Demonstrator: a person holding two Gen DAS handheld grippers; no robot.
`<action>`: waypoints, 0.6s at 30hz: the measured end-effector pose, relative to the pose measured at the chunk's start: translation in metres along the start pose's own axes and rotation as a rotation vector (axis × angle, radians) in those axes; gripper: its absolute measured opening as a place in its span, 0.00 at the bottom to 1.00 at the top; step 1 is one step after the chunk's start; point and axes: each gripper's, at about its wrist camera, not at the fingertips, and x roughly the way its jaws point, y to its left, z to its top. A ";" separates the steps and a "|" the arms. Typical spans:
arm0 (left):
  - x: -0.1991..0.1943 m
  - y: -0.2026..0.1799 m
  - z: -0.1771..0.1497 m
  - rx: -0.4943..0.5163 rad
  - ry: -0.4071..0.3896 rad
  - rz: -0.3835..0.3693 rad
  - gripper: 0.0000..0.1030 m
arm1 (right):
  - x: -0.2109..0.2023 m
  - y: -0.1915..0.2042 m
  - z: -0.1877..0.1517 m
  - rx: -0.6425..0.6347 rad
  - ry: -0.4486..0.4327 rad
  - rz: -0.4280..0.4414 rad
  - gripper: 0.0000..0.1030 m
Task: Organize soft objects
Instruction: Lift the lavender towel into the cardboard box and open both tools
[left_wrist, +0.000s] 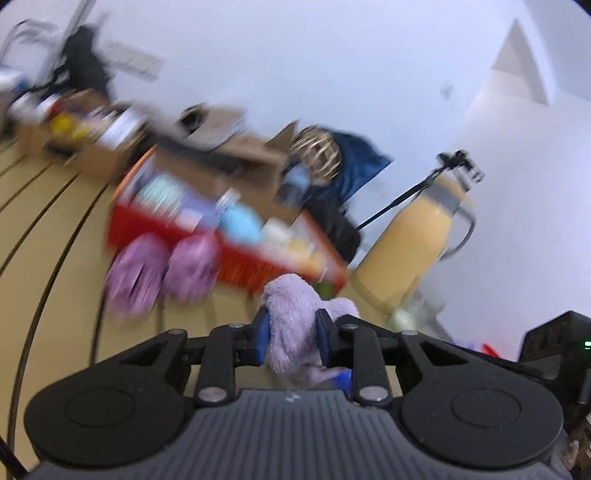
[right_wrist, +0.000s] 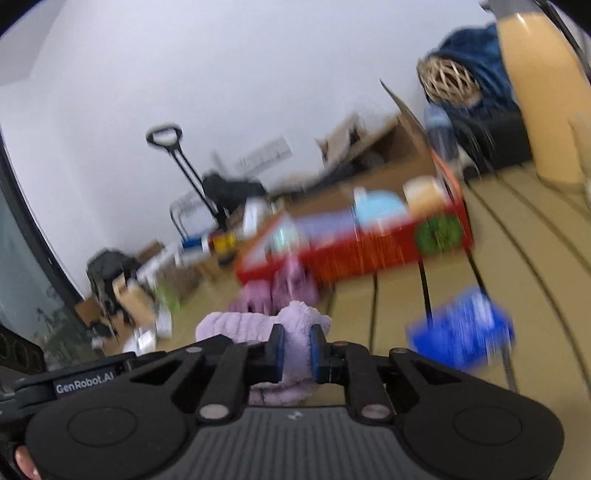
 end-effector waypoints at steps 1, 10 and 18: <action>0.014 0.001 0.020 0.005 -0.005 -0.013 0.25 | 0.009 -0.001 0.020 -0.020 -0.019 -0.003 0.13; 0.171 0.048 0.102 0.010 0.182 0.148 0.25 | 0.166 -0.040 0.136 -0.034 0.129 -0.136 0.13; 0.179 0.067 0.074 0.118 0.247 0.179 0.34 | 0.214 -0.041 0.110 -0.140 0.299 -0.253 0.14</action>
